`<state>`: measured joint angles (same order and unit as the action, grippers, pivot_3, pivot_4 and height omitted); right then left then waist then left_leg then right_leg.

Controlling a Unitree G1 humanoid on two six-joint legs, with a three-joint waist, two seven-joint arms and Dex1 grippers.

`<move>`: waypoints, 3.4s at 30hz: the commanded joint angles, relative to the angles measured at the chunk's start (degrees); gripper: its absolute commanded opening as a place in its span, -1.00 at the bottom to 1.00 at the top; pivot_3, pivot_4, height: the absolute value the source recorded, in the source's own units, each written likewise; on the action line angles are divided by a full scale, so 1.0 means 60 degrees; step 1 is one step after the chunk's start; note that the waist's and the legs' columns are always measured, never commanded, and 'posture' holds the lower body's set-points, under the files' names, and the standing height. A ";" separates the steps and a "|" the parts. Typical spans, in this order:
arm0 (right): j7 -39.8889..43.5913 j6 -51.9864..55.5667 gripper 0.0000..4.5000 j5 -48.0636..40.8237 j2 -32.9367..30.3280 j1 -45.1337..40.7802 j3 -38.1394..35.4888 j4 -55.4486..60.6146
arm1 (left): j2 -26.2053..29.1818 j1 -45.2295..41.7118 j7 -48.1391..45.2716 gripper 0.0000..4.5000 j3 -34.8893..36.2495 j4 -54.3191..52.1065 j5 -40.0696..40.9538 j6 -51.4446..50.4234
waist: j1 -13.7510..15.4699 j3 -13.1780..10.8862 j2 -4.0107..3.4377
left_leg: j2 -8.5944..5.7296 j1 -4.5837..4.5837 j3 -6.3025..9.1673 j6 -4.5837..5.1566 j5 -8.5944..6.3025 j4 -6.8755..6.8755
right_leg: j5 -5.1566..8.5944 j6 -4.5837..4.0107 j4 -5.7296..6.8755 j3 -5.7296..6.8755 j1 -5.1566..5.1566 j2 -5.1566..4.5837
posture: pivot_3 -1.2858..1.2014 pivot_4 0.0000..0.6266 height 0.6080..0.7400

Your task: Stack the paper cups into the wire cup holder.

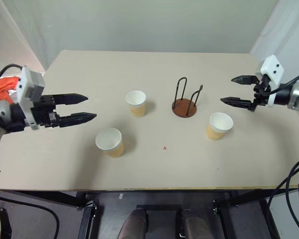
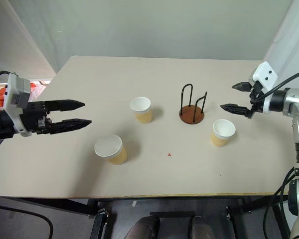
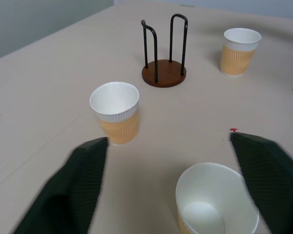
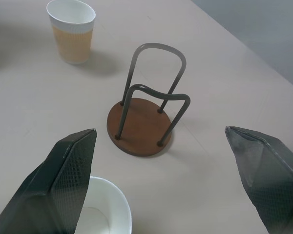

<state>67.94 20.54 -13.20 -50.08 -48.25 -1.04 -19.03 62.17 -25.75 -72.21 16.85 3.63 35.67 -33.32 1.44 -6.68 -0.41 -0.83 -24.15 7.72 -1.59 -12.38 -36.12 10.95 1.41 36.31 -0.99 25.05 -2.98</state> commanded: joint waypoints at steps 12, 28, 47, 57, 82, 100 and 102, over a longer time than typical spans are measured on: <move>-0.1281 0.3716 1.00 -0.0837 0.1097 0.0028 0.0097 0.2286 | -0.0199 -0.0671 0.0345 1.00 -0.0041 -0.0265 -0.0324 0.0507 | -0.0026 0.0000 0.0000 | 0.0004 0.0004 0.0000 -0.0004 0.0005 0.0000 | 0.0000 0.0000 0.0005 0.0000 0.0000 0.0007 | 0.03 -0.52 1.00; -0.4759 0.5939 1.00 -0.0621 0.3466 -0.0825 -0.0157 0.0987 | -0.1080 -0.1867 0.1077 1.00 -0.1298 -0.0980 -0.0995 0.0578 | -0.0018 -0.0001 0.0000 | 0.0007 -0.0013 0.0003 -0.0023 0.0023 0.0000 | -0.0042 0.0047 0.0003 0.0002 0.0026 0.0011 | 0.03 -0.52 1.00; -0.4967 0.4375 -0.28 -0.0163 0.4213 -0.1698 0.0215 -0.0746 | -0.1031 -0.1623 0.1338 1.00 -0.1080 -0.1361 -0.0878 0.0341 | -0.0013 -0.0001 -0.0001 | 0.0089 -0.0022 0.0003 -0.0069 0.0004 0.0000 | -0.0053 0.0014 0.0012 0.0002 0.0061 0.0088 | 0.03 -0.52 1.00; -0.2505 0.6407 -0.99 -0.1925 0.2962 0.0376 0.1323 0.4077 | -0.0606 -0.1533 0.0280 1.00 -0.1189 -0.1671 -0.0153 -0.0313 | 0.0017 0.0003 0.0005 | 0.0101 -0.0044 -0.0001 -0.0169 0.0037 -0.0003 | -0.0046 0.0003 -0.0012 0.0017 0.0061 0.0104 | 0.03 -0.52 1.00; -0.2069 0.6593 -0.33 -0.2329 0.1408 0.0980 0.2618 0.6370 | 0.0056 -0.0787 -0.0942 1.00 -0.1327 -0.1947 -0.0161 -0.0072 | -0.0047 0.0008 0.0015 | 0.0109 -0.0009 -0.0011 -0.0060 0.0065 -0.0008 | -0.0044 -0.0075 0.0013 -0.0023 0.0050 0.0117 | 0.03 -0.52 1.00; 0.0195 0.3131 0.96 0.0079 -0.2335 0.0482 0.3014 0.4572 | -0.0891 -0.2259 -0.1408 1.00 -0.1876 -0.0761 -0.0445 0.0576 | -0.0017 0.0013 0.0027 | 0.0110 -0.0053 -0.0021 -0.0035 0.0026 -0.0010 | -0.0082 -0.0010 -0.0043 -0.0033 0.0069 0.0116 | 0.03 -0.52 1.00; 0.0250 0.2818 0.96 0.0451 -0.2196 0.0550 0.3236 0.4165 | -0.0857 -0.2202 -0.1459 1.00 -0.1837 -0.0821 -0.0432 0.0547 | -0.0037 0.0013 0.0026 | 0.0111 -0.0053 -0.0023 -0.0030 0.0029 -0.0010 | -0.0116 0.0048 -0.0045 -0.0036 0.0069 0.0116 | 0.03 -0.52 1.00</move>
<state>69.01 39.66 -12.78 -63.42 -44.29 18.31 6.80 56.53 -38.35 -80.31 5.20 -0.68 32.58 -30.35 1.22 -6.60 -0.25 -0.16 -24.47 7.58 -1.75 -12.20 -36.18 10.21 1.77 36.04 -1.21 25.46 -2.28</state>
